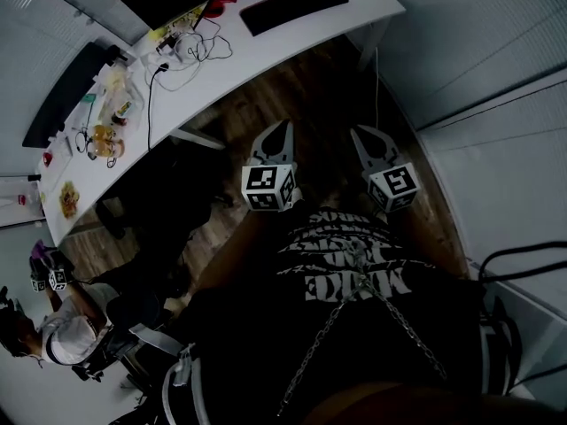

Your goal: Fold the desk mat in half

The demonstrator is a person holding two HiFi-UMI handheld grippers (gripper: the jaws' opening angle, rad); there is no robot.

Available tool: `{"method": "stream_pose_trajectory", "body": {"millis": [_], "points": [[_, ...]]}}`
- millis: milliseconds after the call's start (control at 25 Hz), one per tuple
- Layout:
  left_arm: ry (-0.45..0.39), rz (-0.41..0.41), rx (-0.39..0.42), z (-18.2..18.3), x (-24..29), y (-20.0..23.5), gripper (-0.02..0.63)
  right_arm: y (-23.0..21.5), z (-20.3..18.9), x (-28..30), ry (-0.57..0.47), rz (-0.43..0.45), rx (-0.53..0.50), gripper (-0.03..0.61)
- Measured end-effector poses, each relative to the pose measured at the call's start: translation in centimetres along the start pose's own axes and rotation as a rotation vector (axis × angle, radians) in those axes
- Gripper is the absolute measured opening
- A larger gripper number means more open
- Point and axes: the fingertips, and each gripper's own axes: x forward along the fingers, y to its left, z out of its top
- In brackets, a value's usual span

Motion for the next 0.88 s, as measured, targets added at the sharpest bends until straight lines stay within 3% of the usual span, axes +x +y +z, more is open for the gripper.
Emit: {"method": "stream_pose_trajectory", "body": {"millis": [360,880], "points": [[0.025,-0.042,-0.041,0.1,2.4,4.6,0.006,0.4,0.6,4.9,0.028,-0.035,-0.014,-0.002],[-0.050,-0.095,-0.119,2.8,4.8,10.0,0.006,0.9,2.0,8.4,0.063,-0.103,-0.064,-0.002]]}}
